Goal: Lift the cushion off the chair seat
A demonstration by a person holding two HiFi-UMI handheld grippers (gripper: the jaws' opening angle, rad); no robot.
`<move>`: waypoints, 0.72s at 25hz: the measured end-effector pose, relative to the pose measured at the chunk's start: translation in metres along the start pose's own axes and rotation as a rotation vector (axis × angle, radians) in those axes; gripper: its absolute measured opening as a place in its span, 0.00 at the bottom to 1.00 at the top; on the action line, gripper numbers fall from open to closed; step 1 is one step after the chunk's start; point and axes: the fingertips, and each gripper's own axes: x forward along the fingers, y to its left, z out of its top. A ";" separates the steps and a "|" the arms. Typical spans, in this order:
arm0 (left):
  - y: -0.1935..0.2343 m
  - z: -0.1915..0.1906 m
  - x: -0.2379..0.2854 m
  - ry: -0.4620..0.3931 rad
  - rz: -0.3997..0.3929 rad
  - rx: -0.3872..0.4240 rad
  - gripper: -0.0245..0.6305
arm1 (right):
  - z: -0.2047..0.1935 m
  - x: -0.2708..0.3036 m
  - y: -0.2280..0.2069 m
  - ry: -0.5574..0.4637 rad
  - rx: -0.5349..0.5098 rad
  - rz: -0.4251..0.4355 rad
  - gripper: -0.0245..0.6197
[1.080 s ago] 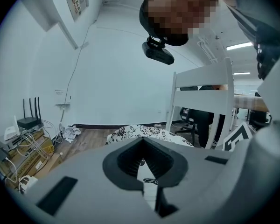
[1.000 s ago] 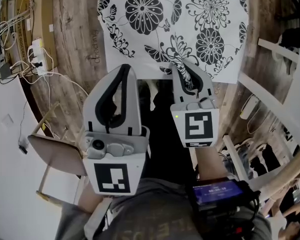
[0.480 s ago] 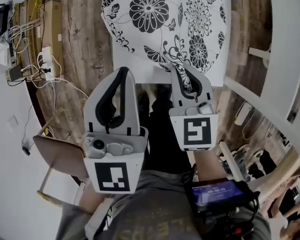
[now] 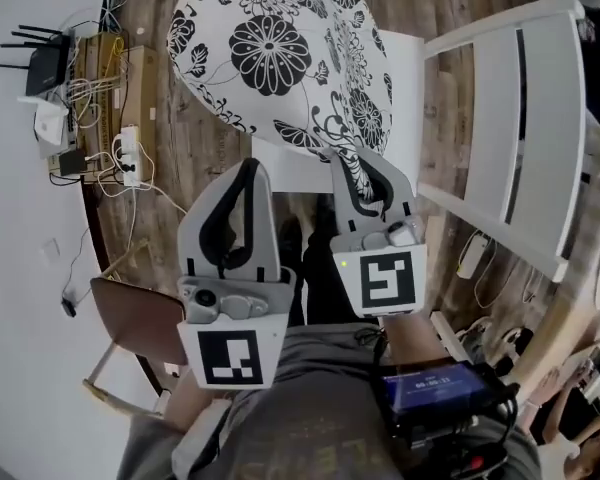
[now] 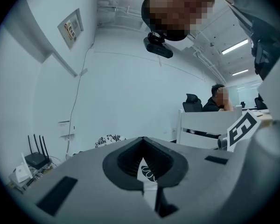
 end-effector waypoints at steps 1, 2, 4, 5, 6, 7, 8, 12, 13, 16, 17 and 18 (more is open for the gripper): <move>0.000 -0.003 0.002 -0.001 -0.005 -0.029 0.05 | 0.001 -0.002 -0.002 0.017 -0.013 -0.003 0.08; -0.001 -0.006 0.005 -0.005 -0.004 -0.065 0.05 | 0.003 -0.004 -0.006 0.037 -0.034 -0.004 0.08; -0.001 -0.013 0.008 -0.003 -0.002 -0.120 0.05 | 0.006 -0.006 -0.009 0.068 -0.063 -0.003 0.08; 0.000 -0.016 0.008 0.006 -0.004 -0.131 0.05 | 0.008 -0.006 -0.008 0.078 -0.064 -0.002 0.08; 0.001 -0.019 0.007 0.017 -0.010 -0.136 0.05 | 0.009 -0.007 -0.006 0.084 -0.062 -0.001 0.08; 0.000 -0.023 0.006 0.031 -0.015 -0.135 0.05 | 0.010 -0.007 -0.004 0.086 -0.057 0.000 0.08; -0.001 -0.028 0.005 0.043 -0.016 -0.128 0.05 | 0.010 -0.006 -0.004 0.080 -0.050 0.003 0.08; -0.007 -0.047 0.004 0.057 0.010 -0.080 0.05 | 0.002 -0.001 -0.006 0.017 -0.022 0.025 0.08; -0.010 -0.051 0.004 0.055 0.013 -0.072 0.05 | 0.000 0.000 -0.007 0.004 -0.022 0.029 0.08; -0.019 -0.057 0.002 0.049 0.012 -0.048 0.05 | -0.004 -0.002 -0.007 -0.027 -0.015 0.039 0.08; -0.021 -0.059 0.002 0.049 0.010 -0.040 0.05 | -0.004 -0.003 -0.006 -0.037 -0.009 0.042 0.08; -0.023 -0.061 0.002 0.049 0.009 -0.032 0.05 | -0.005 -0.003 -0.006 -0.045 0.000 0.045 0.08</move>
